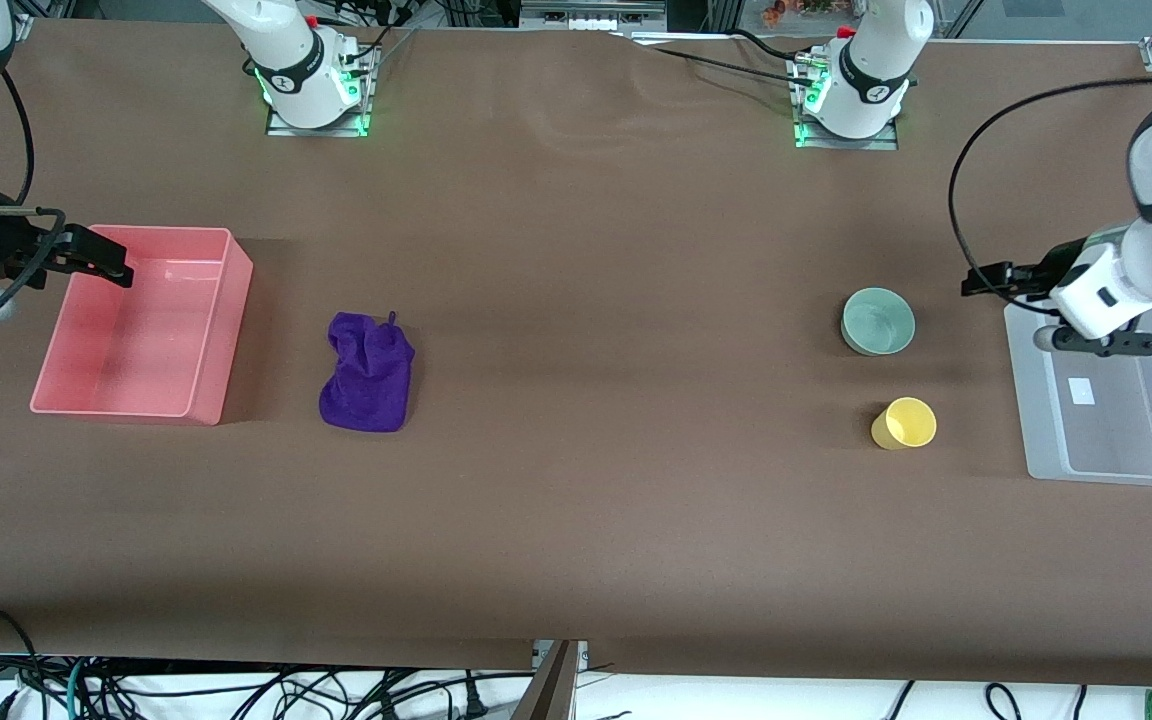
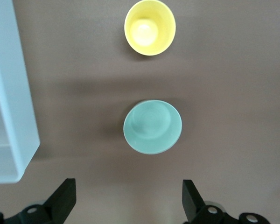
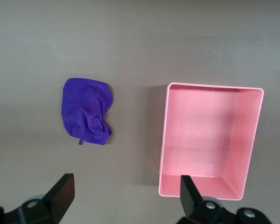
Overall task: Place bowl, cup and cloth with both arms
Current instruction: 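Lower the left gripper onto the mint-green bowl rim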
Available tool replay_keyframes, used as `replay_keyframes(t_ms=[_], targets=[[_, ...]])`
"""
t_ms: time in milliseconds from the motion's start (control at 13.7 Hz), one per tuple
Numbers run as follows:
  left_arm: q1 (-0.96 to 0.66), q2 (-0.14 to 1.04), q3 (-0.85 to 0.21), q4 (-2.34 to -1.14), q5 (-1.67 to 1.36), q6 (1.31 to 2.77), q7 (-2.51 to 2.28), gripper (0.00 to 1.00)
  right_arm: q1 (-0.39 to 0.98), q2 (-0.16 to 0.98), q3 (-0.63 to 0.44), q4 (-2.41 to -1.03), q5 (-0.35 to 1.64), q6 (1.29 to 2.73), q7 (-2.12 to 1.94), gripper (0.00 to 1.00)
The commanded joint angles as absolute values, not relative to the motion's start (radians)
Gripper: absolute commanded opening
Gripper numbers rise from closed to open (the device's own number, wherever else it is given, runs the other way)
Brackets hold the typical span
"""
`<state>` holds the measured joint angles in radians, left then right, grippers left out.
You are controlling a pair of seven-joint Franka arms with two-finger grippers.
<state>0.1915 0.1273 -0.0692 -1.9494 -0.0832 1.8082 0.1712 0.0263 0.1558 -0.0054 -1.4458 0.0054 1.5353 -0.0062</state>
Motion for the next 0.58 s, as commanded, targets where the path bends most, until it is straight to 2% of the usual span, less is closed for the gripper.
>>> replay_keyframes(t_ms=[0, 218, 510], targets=[[0.218, 0.132, -0.075, -2.095, -0.126, 2.001, 0.253, 1.00, 0.020, 0.160, -0.002, -1.422, -0.006, 1.511, -0.015, 1.00], [0.218, 0.164, -0.077, -2.229, -0.126, 2.230, 0.285, 1.00, 0.018, 0.160, -0.002, -1.425, -0.002, 1.519, -0.021, 1.00], [0.218, 0.239, -0.080, -2.260, -0.138, 2.319, 0.319, 1.00, 0.017, 0.163, -0.002, -1.445, 0.000, 1.523, -0.020, 1.00]])
